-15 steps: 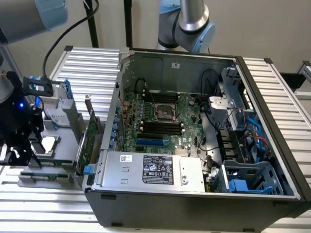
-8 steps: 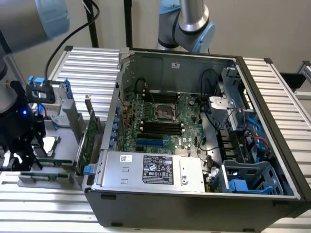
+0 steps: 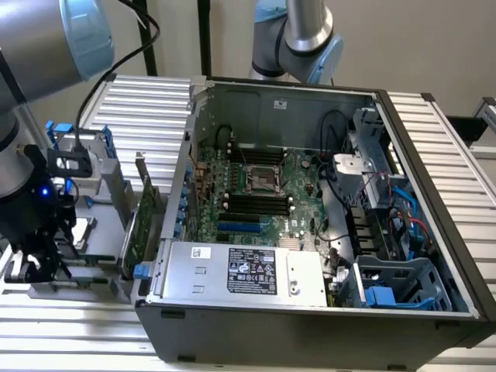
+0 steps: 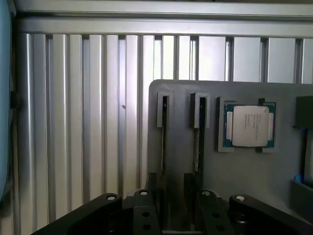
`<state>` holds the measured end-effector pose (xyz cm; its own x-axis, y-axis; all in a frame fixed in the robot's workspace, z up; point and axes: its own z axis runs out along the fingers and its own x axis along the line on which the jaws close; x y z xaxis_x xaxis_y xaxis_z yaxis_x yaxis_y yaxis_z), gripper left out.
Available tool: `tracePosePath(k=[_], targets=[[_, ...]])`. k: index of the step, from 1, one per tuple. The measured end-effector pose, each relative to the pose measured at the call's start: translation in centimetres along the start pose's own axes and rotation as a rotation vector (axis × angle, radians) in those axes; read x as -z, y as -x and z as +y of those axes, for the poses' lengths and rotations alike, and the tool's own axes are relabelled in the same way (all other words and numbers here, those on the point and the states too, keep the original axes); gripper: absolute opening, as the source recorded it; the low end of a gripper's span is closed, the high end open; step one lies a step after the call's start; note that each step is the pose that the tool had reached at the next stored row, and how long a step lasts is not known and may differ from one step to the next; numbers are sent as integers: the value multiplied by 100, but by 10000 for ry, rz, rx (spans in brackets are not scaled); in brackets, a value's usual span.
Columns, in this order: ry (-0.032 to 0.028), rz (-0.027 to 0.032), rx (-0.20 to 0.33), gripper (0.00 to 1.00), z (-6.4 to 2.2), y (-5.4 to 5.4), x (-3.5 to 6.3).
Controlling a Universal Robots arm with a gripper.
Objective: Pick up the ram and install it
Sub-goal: 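Pick up the ram and move it above insertion slot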
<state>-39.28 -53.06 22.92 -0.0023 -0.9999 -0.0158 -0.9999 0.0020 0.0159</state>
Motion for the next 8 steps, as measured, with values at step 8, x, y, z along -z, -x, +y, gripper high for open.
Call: tracePosePath(k=[8], targets=[[0,14,0,100,-21,-16,-145]])
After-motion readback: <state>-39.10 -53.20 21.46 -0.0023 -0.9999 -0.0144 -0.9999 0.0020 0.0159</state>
